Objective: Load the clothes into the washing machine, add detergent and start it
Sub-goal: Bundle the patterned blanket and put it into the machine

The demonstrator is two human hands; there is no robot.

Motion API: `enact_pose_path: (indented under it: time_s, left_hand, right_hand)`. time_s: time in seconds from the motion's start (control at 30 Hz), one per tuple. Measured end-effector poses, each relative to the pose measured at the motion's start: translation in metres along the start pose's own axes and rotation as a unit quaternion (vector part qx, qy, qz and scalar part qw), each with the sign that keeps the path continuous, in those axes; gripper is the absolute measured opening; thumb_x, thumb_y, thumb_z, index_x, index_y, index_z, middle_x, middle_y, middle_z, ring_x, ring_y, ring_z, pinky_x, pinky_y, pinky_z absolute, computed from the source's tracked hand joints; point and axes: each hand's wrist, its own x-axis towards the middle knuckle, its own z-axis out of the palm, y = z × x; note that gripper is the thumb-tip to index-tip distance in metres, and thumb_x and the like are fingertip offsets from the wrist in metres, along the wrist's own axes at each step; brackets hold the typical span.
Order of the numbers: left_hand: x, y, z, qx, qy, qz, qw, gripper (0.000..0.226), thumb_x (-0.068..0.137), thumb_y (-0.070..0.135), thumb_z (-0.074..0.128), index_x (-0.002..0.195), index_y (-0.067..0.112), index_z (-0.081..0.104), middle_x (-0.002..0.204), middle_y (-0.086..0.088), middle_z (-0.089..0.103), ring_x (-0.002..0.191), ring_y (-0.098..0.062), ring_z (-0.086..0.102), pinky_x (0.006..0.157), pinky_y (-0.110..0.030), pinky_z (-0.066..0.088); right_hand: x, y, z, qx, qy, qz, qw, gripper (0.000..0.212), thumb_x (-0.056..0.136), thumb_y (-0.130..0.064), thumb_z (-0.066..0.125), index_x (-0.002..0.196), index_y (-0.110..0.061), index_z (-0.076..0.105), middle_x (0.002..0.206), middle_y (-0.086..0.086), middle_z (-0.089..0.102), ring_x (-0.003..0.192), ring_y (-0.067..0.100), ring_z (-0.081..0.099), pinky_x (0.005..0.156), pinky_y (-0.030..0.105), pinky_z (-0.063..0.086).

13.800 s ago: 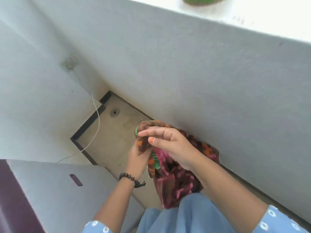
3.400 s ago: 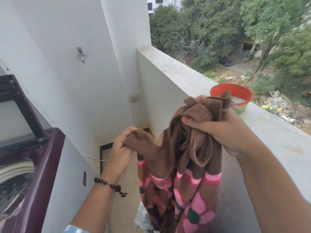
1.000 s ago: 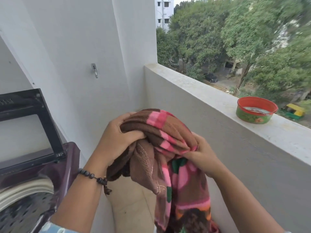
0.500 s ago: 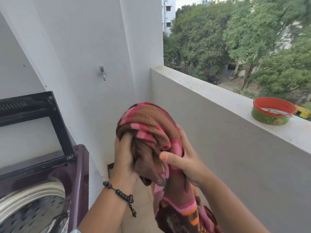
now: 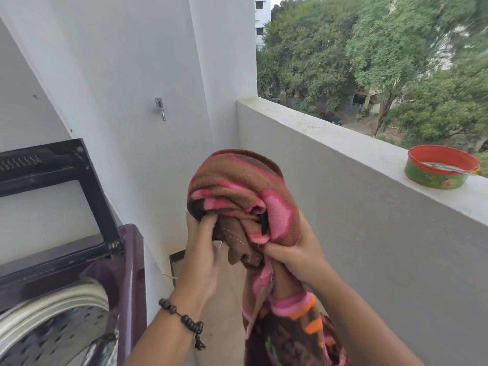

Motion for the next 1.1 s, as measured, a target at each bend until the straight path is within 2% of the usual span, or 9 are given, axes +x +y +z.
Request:
enact_pose_path:
  time_s: [0.07, 0.2, 0.33, 0.43, 0.57, 0.67, 0.77, 0.97, 1.1]
  left_hand:
    - [0.003, 0.007, -0.015, 0.114, -0.028, 0.038, 0.992, 0.053, 0.077, 0.028, 0.063, 0.126, 0.028, 0.043, 0.115, 0.011, 0.063, 0.106, -0.008, 0.061, 0.080, -0.028, 0.051]
    - [0.002, 0.032, -0.032, 0.366, -0.140, 0.084, 0.916, 0.108, 0.065, 0.036, 0.079, 0.139, 0.062, 0.004, 0.158, 0.027, 0.004, 0.144, 0.004, 0.020, 0.116, -0.027, 0.029]
    - [-0.008, 0.033, 0.001, 0.736, -0.207, 0.183, 0.618, 0.138, 0.063, 0.065, 0.076, 0.135, 0.050, -0.041, 0.154, 0.025, -0.029, 0.142, -0.007, -0.033, 0.114, -0.062, -0.014]
    - [0.005, 0.018, 0.004, 0.794, -0.174, 0.186, 0.551, 0.136, 0.066, 0.070, 0.070, 0.137, 0.041, -0.042, 0.159, 0.012, 0.018, 0.150, -0.013, 0.010, 0.106, -0.074, -0.013]
    - [0.011, 0.010, -0.006, 0.769, -0.165, 0.204, 0.583, 0.084, 0.074, 0.073, 0.056, 0.145, 0.043, 0.024, 0.119, 0.022, 0.062, 0.113, -0.002, 0.059, 0.118, -0.061, -0.002]
    - [0.012, 0.010, -0.008, 0.680, -0.161, 0.224, 0.679, 0.045, 0.075, 0.061, 0.066, 0.112, 0.036, 0.062, 0.086, 0.017, 0.068, 0.084, -0.001, 0.063, 0.104, -0.032, 0.041]
    - [0.016, 0.016, -0.011, 0.581, -0.151, 0.192, 0.777, 0.032, 0.071, 0.037, 0.079, 0.100, 0.028, 0.071, 0.074, 0.011, 0.071, 0.067, -0.004, 0.064, 0.063, -0.023, 0.052]
    - [0.032, 0.028, -0.017, 0.237, -0.046, 0.102, 0.965, 0.025, 0.079, -0.002, 0.072, 0.074, 0.022, 0.073, 0.065, 0.005, 0.071, 0.062, -0.006, 0.065, 0.056, -0.020, 0.053]
    - [0.042, 0.028, -0.017, -0.015, 0.013, 0.029, 0.999, 0.008, 0.067, 0.008, 0.075, 0.072, 0.012, 0.071, 0.076, -0.004, 0.073, 0.073, -0.014, 0.070, 0.063, -0.027, 0.058]
  right_hand:
    - [0.007, -0.002, -0.013, -0.110, -0.008, -0.030, 0.993, 0.075, 0.059, -0.002, 0.077, 0.122, -0.035, 0.053, 0.104, -0.013, 0.071, 0.095, 0.008, 0.069, 0.078, 0.025, 0.056]
    - [0.017, -0.014, -0.026, -0.328, -0.078, -0.063, 0.939, 0.075, 0.057, -0.017, 0.076, 0.118, -0.053, 0.049, 0.106, -0.022, 0.064, 0.100, -0.001, 0.061, 0.085, 0.026, 0.051]
    - [0.021, -0.019, -0.014, -0.432, -0.140, -0.073, 0.888, 0.081, 0.059, -0.028, 0.076, 0.131, -0.041, 0.041, 0.116, -0.008, 0.059, 0.103, 0.012, 0.057, 0.087, 0.037, 0.050]
    - [0.019, -0.024, -0.010, -0.483, -0.166, -0.083, 0.856, 0.083, 0.063, -0.034, 0.075, 0.134, -0.042, 0.032, 0.122, -0.010, 0.055, 0.104, 0.012, 0.056, 0.086, 0.033, 0.050]
    - [0.014, -0.023, -0.012, -0.497, -0.190, -0.093, 0.842, 0.082, 0.067, -0.028, 0.073, 0.136, -0.041, 0.032, 0.126, -0.012, 0.051, 0.109, 0.008, 0.052, 0.089, 0.029, 0.048]
    - [0.013, -0.019, -0.013, -0.434, -0.189, -0.067, 0.878, 0.089, 0.064, -0.026, 0.073, 0.139, -0.044, 0.028, 0.129, -0.013, 0.046, 0.116, 0.005, 0.049, 0.096, 0.029, 0.045]
    - [0.010, -0.018, -0.020, -0.351, -0.185, -0.039, 0.917, 0.103, 0.068, -0.027, 0.085, 0.146, -0.045, 0.020, 0.138, -0.014, 0.041, 0.129, -0.003, 0.040, 0.105, 0.018, 0.036]
    - [-0.002, -0.003, -0.045, -0.185, -0.160, 0.075, 0.967, 0.121, 0.057, -0.038, 0.092, 0.148, -0.049, 0.013, 0.145, -0.024, 0.042, 0.131, 0.000, 0.046, 0.112, 0.037, 0.038]
    - [-0.012, 0.015, -0.045, -0.041, -0.115, 0.111, 0.986, 0.129, 0.048, -0.046, 0.094, 0.151, -0.037, 0.017, 0.150, -0.006, 0.044, 0.133, 0.015, 0.049, 0.111, 0.048, 0.039]
